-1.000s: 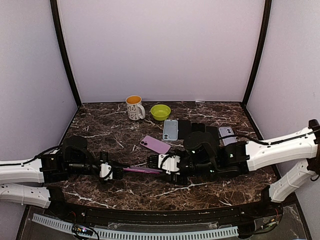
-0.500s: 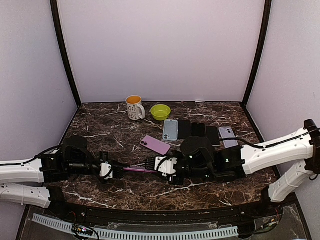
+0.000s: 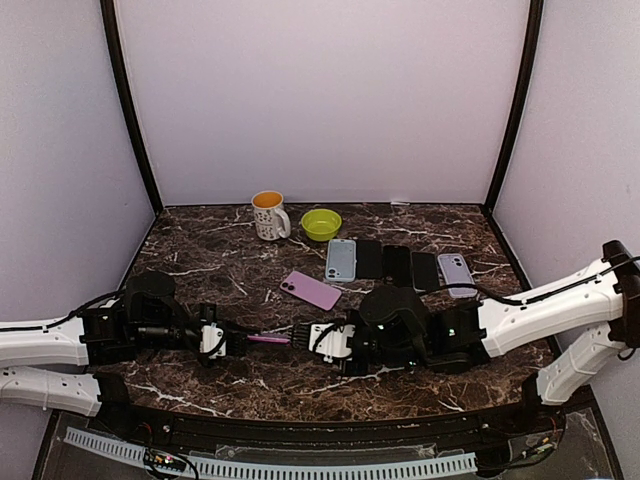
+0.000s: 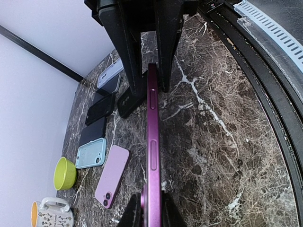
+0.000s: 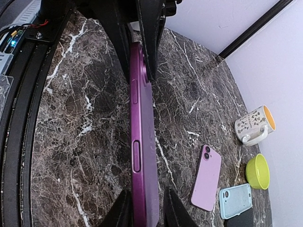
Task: Take the phone out of the phone case
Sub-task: Pass from the left arm to the right
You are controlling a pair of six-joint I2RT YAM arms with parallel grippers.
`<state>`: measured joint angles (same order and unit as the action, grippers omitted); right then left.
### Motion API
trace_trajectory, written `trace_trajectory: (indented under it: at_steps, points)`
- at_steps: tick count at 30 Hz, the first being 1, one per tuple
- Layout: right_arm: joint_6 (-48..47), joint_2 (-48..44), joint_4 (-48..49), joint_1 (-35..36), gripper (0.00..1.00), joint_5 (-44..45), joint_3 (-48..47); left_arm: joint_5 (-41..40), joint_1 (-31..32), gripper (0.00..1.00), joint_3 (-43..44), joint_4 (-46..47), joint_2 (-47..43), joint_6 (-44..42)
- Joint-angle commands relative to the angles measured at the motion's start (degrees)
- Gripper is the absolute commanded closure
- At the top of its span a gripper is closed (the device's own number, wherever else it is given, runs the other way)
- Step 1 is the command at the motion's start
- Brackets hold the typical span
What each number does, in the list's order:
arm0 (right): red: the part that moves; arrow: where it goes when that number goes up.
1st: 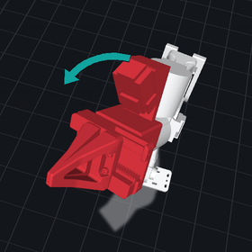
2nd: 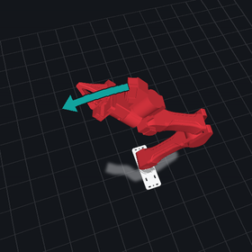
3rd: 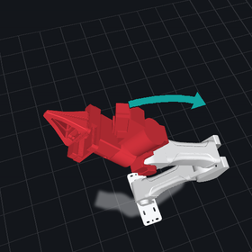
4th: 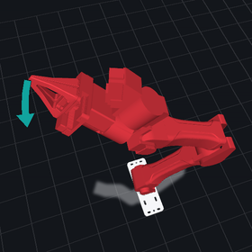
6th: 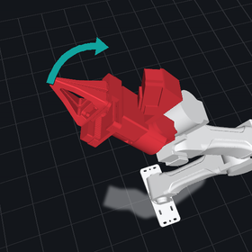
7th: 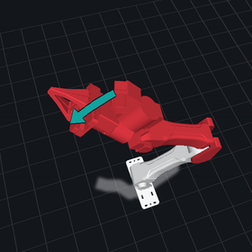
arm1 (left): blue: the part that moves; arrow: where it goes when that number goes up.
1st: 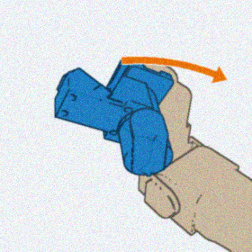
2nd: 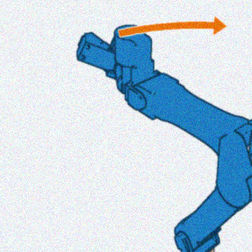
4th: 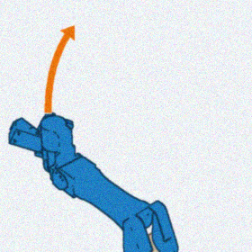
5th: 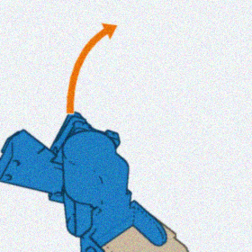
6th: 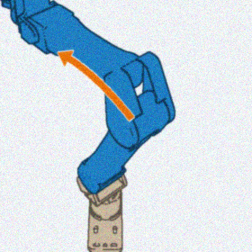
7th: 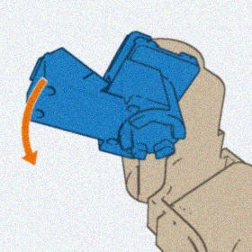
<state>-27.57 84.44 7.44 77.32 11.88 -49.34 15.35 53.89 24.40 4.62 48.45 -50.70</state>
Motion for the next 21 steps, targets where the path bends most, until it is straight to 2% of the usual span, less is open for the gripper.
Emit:
trace_trajectory:
  at_steps: [1, 7, 14, 17, 19, 20, 21]
  points:
    - [-0.3, 0.6, 4.3, 1.3, 0.78, 2.9, 1.6, 0.4, -0.2, 1.00, 2.4, 4.6, -0.4, 1.5]
    - [-0.7, 0.8, 6.7, 2.3, 0.84, 5.2, 2.8, 0.8, -0.2, 1.00, 2.5, 4.7, -0.4, 1.8]
    - [-0.4, 1.1, 10.5, 3.2, 0.99, 7.2, 3.7, 1.2, -0.1, 1.00, 2.5, 4.5, -0.3, 1.8]
    - [0.0, 1.3, 10.8, 3.2, 1.00, 8.0, 3.6, 1.7, -0.1, 0.99, 2.3, 4.4, -0.4, 1.5]
    - [1.3, 1.2, 10.7, 3.2, 1.00, 9.9, 3.4, 2.0, -0.1, 0.82, 2.2, 4.1, -0.4, 0.7]
    - [2.1, 1.1, 10.4, 3.2, 1.00, 10.8, 3.3, 2.0, -0.2, 0.67, 2.1, 4.1, -0.4, 0.4]
    - [2.4, 0.9, 10.2, 3.2, 1.00, 11.3, 3.4, 2.0, -0.2, 0.59, 1.9, 4.1, -0.4, 0.0]
